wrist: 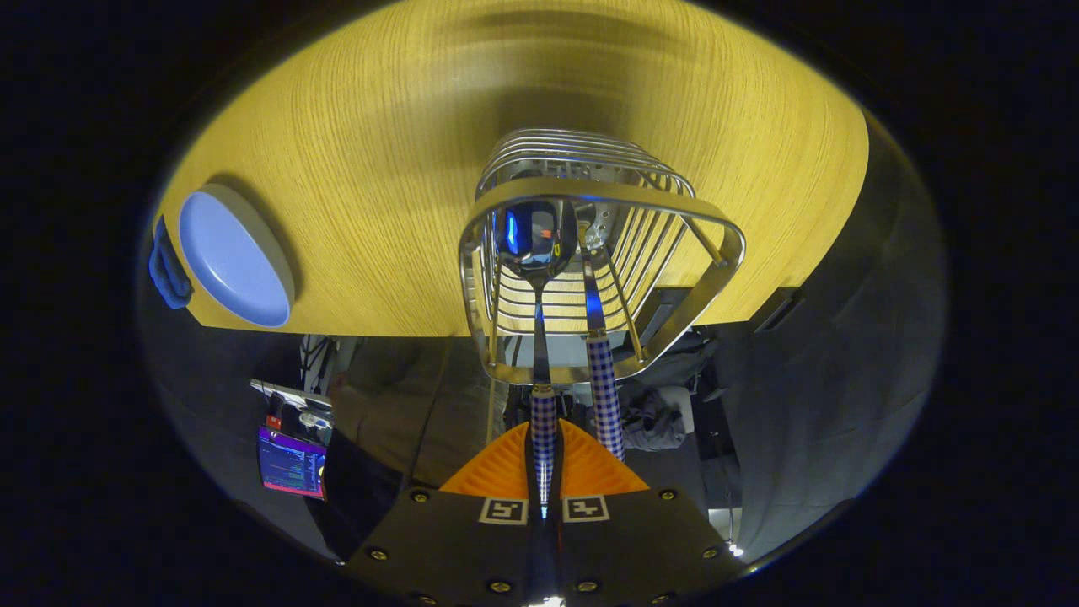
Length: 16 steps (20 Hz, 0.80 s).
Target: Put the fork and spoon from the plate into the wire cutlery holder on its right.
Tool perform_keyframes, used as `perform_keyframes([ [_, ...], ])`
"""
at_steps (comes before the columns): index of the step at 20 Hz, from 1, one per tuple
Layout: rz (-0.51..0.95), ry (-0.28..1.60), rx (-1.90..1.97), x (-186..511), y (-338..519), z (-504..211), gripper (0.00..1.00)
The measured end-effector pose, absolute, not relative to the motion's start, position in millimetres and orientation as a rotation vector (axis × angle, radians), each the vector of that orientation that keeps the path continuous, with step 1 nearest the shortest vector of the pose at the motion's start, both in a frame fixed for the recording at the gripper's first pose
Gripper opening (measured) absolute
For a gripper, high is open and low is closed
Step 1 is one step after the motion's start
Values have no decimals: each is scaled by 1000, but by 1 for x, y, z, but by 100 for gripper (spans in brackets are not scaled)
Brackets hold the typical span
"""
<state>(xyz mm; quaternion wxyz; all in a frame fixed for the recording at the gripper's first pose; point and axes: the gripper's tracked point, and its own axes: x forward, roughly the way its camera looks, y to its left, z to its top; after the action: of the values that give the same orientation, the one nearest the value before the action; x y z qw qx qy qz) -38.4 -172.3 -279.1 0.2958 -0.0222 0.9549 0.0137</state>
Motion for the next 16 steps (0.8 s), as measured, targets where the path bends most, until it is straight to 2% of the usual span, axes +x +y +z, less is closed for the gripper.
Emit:
perform_keyframes([
  [3,29,2516,-71,-22,-169,-284,8],
  [8,20,2487,-138,-3,-180,-277,11],
  [13,78,2448,-142,-9,-183,-266,16],
  [14,73,2423,-145,-8,-183,-262,24],
  [16,112,2366,-130,-10,-175,-254,27],
])
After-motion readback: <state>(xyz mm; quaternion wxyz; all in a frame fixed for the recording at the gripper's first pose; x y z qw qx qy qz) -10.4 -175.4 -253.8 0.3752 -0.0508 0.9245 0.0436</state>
